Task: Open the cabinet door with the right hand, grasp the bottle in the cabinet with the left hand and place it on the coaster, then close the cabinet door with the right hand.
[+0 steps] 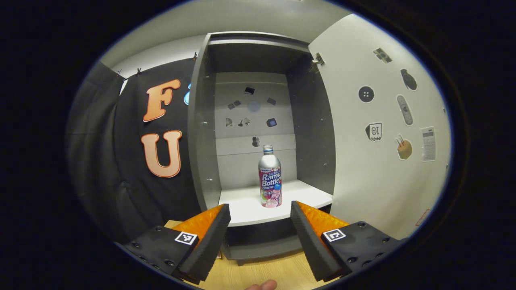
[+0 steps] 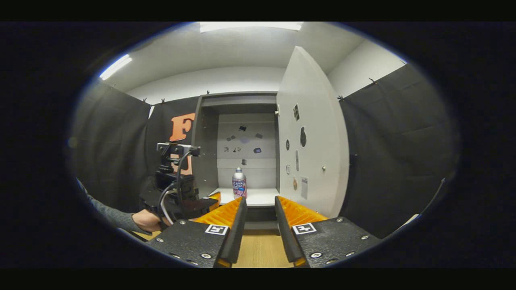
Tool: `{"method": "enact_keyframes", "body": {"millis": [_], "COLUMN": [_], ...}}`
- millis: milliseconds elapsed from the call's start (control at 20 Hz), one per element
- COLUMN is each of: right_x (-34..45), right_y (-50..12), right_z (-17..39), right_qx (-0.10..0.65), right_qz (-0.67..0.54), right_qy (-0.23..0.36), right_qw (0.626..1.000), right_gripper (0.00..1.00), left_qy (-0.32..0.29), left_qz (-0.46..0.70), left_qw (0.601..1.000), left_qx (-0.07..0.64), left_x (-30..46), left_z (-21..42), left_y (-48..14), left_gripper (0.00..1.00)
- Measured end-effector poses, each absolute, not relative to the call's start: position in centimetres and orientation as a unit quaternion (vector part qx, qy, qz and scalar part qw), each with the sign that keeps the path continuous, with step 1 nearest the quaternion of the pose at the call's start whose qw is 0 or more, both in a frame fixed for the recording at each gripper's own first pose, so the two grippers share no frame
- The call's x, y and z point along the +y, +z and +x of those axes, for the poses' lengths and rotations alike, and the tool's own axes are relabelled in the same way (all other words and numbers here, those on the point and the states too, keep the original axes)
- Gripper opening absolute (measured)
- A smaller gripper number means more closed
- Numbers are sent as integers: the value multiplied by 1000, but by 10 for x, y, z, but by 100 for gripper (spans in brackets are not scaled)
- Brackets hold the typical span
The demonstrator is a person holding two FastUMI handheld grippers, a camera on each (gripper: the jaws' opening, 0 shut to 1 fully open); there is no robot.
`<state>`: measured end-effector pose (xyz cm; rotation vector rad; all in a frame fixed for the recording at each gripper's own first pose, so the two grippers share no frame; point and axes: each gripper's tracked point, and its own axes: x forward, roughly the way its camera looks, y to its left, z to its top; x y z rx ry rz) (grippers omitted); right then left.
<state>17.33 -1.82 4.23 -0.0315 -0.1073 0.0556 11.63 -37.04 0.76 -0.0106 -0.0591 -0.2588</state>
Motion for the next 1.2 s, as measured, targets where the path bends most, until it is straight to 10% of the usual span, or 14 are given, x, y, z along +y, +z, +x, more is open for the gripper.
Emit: {"method": "enact_keyframes", "body": {"millis": [500,1200], "right_x": [-21,-33], "right_y": [27,11], "right_z": [197,215], "right_qx": [-27,9], "right_qz": [-28,-18], "right_qy": [-14,-58], "right_qw": [999,998], "right_gripper": [69,77], "left_qy": [-154,-158], "left_qz": [-28,-18], "left_qw": [987,987], "left_qx": [-44,-30], "left_x": [-421,-452], "left_z": [232,311], "left_y": [17,0], "left_gripper": [98,98]}}
